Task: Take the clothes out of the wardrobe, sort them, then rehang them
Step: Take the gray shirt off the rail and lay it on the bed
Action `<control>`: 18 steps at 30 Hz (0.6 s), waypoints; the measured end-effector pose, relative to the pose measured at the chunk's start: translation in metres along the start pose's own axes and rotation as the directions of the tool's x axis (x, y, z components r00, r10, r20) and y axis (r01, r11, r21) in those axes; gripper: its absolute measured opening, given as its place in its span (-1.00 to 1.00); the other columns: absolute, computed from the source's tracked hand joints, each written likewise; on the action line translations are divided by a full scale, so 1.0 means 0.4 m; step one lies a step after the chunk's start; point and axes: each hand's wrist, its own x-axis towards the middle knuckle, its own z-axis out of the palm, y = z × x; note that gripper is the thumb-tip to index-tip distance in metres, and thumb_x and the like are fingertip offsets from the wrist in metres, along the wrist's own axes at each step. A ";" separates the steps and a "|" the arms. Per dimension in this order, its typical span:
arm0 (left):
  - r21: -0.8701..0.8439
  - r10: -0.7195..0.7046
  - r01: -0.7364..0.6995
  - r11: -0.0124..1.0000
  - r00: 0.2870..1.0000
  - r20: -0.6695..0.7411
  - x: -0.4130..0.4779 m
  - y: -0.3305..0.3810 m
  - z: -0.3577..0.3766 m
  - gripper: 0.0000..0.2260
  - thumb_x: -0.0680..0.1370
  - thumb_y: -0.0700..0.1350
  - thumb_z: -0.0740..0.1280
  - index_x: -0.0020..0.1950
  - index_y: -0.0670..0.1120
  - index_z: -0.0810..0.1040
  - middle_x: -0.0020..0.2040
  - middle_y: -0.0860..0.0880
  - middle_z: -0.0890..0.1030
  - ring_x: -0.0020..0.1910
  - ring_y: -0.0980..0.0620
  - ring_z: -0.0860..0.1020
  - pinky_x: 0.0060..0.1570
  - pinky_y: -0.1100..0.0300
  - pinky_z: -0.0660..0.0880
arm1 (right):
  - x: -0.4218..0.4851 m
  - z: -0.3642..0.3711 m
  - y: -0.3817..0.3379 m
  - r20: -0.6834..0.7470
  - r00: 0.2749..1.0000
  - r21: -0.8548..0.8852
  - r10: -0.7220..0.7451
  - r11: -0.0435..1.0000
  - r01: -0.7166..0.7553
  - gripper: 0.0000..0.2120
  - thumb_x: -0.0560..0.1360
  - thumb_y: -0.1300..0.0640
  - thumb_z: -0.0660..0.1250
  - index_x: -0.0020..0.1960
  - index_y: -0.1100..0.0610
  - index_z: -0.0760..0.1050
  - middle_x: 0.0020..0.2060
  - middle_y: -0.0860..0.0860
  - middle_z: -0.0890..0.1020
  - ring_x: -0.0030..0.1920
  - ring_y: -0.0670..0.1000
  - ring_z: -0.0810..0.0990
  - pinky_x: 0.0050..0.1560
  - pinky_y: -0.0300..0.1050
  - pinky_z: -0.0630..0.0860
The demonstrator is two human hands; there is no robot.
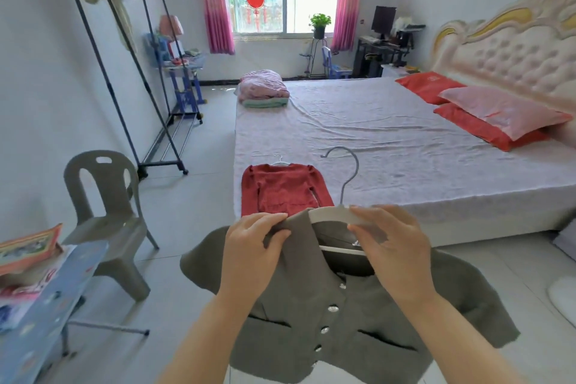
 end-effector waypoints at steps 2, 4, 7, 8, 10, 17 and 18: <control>0.031 -0.010 0.010 0.999 1.000 -0.010 0.047 -0.030 0.038 -0.81 0.41 -0.13 0.44 0.02 -0.01 0.65 -0.07 0.10 0.65 -0.07 0.32 0.40 0.04 0.27 0.33 | 0.052 0.045 0.046 0.023 1.000 0.005 -0.012 1.000 0.012 -0.62 0.26 0.28 0.55 -0.02 -0.06 0.60 -0.18 -0.23 0.52 -0.11 -0.09 0.52 -0.10 -0.33 0.42; 0.038 -0.027 0.027 0.999 1.000 -0.005 0.095 -0.067 0.078 -0.80 0.41 -0.08 0.39 0.02 -0.01 0.65 -0.08 0.12 0.64 -0.07 0.27 0.45 0.03 0.25 0.35 | 0.100 0.096 0.093 0.050 0.999 0.020 -0.012 1.000 0.011 -0.62 0.26 0.27 0.55 -0.02 -0.07 0.60 -0.18 -0.25 0.51 -0.10 -0.11 0.49 -0.07 -0.37 0.40; 0.023 -0.057 0.057 0.998 0.998 -0.005 0.177 -0.137 0.151 -0.78 0.40 -0.07 0.36 0.02 -0.01 0.65 -0.08 0.20 0.58 -0.07 0.20 0.49 0.04 0.21 0.38 | 0.179 0.186 0.169 0.085 0.996 0.043 0.011 0.999 -0.014 -0.62 0.27 0.28 0.54 -0.02 -0.08 0.61 -0.18 -0.33 0.50 -0.09 -0.13 0.48 -0.03 -0.43 0.38; 0.021 -0.072 0.072 0.997 0.997 -0.007 0.205 -0.165 0.178 -0.79 0.41 -0.08 0.38 0.03 -0.01 0.65 -0.08 0.21 0.57 -0.07 0.20 0.49 0.04 0.22 0.38 | 0.207 0.220 0.196 0.090 0.996 0.049 0.014 0.999 -0.018 -0.63 0.27 0.29 0.54 -0.03 -0.07 0.61 -0.17 -0.35 0.50 -0.09 -0.14 0.48 -0.02 -0.45 0.37; 0.016 -0.092 0.092 0.996 0.996 0.001 0.268 -0.229 0.235 -0.80 0.42 -0.15 0.43 0.03 -0.02 0.65 -0.07 0.16 0.62 -0.07 0.21 0.49 0.05 0.23 0.39 | 0.262 0.293 0.252 0.096 0.995 0.037 0.009 0.999 -0.012 -0.64 0.27 0.30 0.54 -0.03 -0.04 0.62 -0.18 -0.32 0.49 -0.10 -0.17 0.47 -0.03 -0.49 0.37; 0.024 -0.167 0.165 0.986 0.980 0.108 0.522 -0.436 0.400 -0.78 0.41 -0.06 0.34 0.01 -0.03 0.65 -0.07 0.08 0.67 -0.08 0.11 0.58 0.03 -0.03 0.53 | 0.466 0.558 0.425 0.172 0.981 -0.010 0.093 0.996 -0.093 -0.67 0.27 0.28 0.54 -0.04 -0.03 0.63 -0.19 -0.22 0.53 -0.11 -0.20 0.44 -0.05 -0.59 0.31; 0.032 -0.175 0.172 0.985 0.977 0.122 0.560 -0.459 0.419 -0.78 0.41 -0.06 0.33 0.01 -0.03 0.65 -0.07 0.07 0.67 -0.08 0.09 0.59 0.02 -0.04 0.53 | 0.496 0.591 0.444 0.181 0.977 -0.008 0.109 0.994 -0.110 -0.67 0.28 0.28 0.53 -0.04 -0.03 0.63 -0.19 -0.21 0.54 -0.11 -0.17 0.46 -0.06 -0.56 0.33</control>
